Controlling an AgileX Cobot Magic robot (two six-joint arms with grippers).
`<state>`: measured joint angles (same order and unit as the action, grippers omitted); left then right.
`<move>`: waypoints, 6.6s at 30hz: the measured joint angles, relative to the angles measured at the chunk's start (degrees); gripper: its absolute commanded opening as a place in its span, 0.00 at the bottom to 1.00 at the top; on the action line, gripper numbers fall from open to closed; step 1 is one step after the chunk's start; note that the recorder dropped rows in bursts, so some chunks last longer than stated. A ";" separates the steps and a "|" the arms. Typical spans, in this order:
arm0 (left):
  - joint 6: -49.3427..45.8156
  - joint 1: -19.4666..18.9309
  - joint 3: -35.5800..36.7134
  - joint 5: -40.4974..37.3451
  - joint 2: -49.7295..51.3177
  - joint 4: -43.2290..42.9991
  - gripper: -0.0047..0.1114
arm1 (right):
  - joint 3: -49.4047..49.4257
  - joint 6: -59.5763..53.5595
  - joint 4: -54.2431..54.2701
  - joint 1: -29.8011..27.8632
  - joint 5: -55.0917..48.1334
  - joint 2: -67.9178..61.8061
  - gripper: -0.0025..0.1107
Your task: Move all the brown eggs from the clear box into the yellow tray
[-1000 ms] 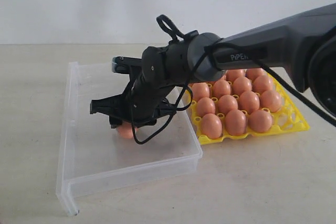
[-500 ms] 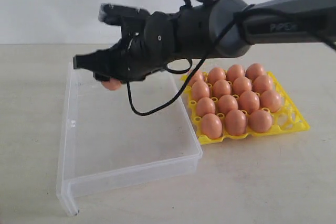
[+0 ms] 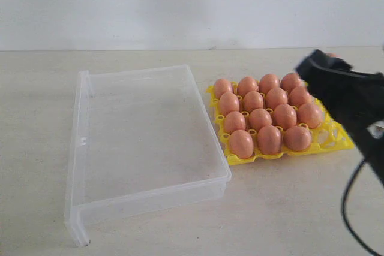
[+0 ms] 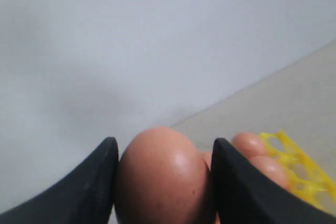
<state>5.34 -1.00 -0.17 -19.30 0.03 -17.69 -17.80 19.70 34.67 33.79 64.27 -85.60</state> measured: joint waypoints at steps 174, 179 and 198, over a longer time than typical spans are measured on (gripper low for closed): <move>0.00 0.00 0.00 0.00 0.00 0.00 0.05 | 9.94 64.39 -124.49 -27.04 -53.51 68.46 0.02; 0.00 0.00 0.00 0.00 0.00 0.00 0.05 | 13.03 15.36 -73.39 -27.04 -57.93 74.16 0.02; 0.00 0.00 0.00 0.00 0.00 0.00 0.05 | 17.83 -32.12 -28.03 -29.22 -82.08 82.44 0.02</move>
<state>5.34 -1.00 -0.17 -19.30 0.03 -17.69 0.04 -12.42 6.64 4.57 -17.81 -3.16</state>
